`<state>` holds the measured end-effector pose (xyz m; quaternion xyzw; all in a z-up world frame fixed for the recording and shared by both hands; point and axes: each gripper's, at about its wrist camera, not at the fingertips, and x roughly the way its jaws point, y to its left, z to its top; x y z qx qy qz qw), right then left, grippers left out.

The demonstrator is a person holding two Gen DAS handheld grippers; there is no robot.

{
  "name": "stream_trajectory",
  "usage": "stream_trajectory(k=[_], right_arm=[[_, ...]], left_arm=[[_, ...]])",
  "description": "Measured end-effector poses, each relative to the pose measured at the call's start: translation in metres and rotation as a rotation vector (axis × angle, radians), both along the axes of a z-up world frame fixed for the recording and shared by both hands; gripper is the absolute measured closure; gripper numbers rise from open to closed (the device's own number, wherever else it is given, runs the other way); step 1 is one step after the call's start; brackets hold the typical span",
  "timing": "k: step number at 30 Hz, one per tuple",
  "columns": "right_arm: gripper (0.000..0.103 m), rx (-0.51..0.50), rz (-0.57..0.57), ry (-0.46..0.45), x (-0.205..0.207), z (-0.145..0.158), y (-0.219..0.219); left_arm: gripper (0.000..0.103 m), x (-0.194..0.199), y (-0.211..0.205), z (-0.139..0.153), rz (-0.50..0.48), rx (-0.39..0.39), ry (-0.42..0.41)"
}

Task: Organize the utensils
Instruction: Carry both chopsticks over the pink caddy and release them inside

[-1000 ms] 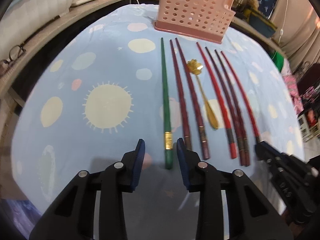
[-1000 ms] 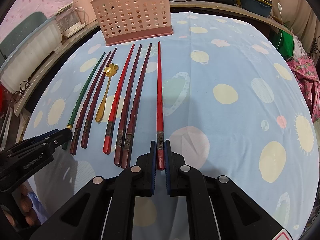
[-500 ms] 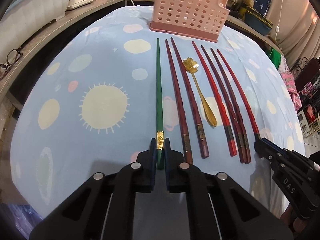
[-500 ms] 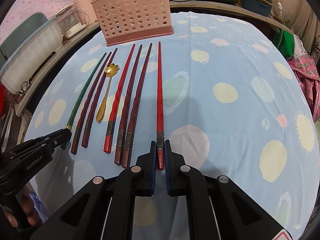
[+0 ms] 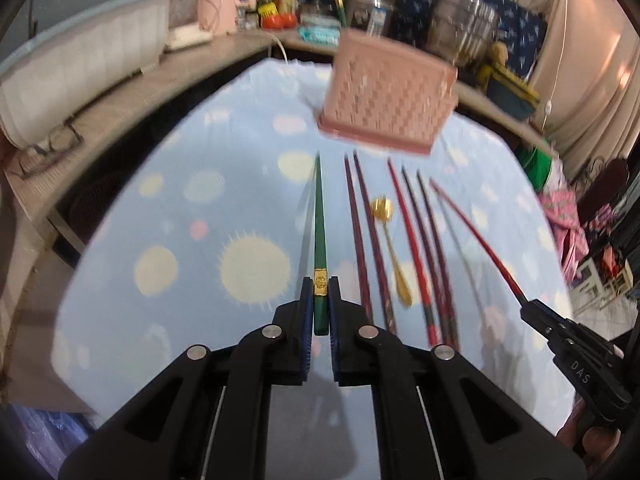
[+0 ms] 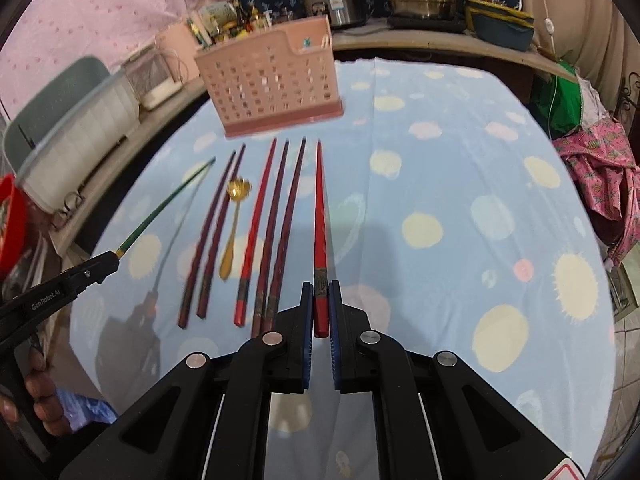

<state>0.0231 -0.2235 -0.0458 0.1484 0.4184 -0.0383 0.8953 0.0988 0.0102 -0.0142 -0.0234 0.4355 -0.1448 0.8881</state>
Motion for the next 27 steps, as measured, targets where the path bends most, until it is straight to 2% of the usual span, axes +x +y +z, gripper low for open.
stream_trajectory(k=[9, 13, 20, 27], right_arm=[[0.096, -0.001, -0.024, -0.177, 0.014, 0.086, -0.022], [0.096, -0.012, -0.024, -0.257, 0.031, 0.121, -0.03], [0.096, -0.027, -0.023, -0.316, 0.059, 0.152, -0.039], [0.096, 0.013, -0.023, -0.385, 0.089, 0.187, -0.053]], left_arm=[[0.096, 0.022, 0.002, 0.087, 0.013, -0.053, -0.179], [0.096, 0.042, -0.004, 0.118, 0.008, -0.095, -0.231], [0.096, 0.068, -0.019, 0.152, -0.002, -0.098, -0.299], [0.096, 0.101, -0.036, 0.206, -0.038, -0.171, -0.37]])
